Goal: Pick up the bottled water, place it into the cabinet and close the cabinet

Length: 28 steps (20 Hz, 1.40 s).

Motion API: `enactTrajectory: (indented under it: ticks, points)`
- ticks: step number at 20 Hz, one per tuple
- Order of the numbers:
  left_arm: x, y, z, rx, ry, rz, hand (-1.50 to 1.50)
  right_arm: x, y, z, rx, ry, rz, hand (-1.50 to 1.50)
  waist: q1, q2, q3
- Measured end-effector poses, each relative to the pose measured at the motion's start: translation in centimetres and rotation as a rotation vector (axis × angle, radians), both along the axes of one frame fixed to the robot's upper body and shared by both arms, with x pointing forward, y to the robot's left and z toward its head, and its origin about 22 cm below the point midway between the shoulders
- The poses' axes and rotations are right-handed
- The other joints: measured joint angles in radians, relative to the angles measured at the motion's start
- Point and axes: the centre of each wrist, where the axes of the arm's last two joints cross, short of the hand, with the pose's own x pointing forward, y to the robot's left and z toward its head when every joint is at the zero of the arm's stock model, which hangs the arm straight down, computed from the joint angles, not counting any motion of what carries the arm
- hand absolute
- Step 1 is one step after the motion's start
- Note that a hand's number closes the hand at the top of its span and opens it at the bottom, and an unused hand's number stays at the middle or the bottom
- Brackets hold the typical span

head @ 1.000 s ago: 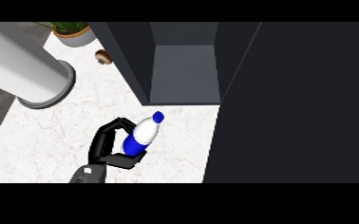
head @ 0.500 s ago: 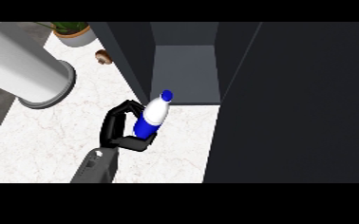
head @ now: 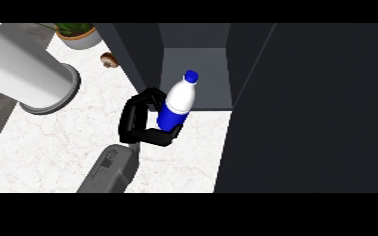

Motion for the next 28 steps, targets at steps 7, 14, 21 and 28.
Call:
enactTrajectory:
  ticks: [7,14,21,28]
  points:
    - [1.1,-3.9,4.8,-0.017,0.015,-0.012,1.50,0.2,0.0,0.0,0.014,-0.008,-0.005,-1.50,0.000,0.002,0.000]
    - [3.6,-6.7,7.6,0.040,0.040,0.028,1.50,-0.2,-0.3,-0.2,0.002,-0.003,-0.001,-1.50,-0.011,0.003,0.000]
    - [6.1,-7.6,8.2,0.055,0.101,0.085,1.50,-0.2,-0.9,-0.5,-0.015,-0.011,-0.015,-1.50,-0.017,0.007,0.000]
    - [7.8,-7.9,7.9,0.068,0.151,0.171,1.50,-0.5,-1.7,-0.8,-0.015,-0.013,-0.024,-1.50,-0.029,0.009,0.000]
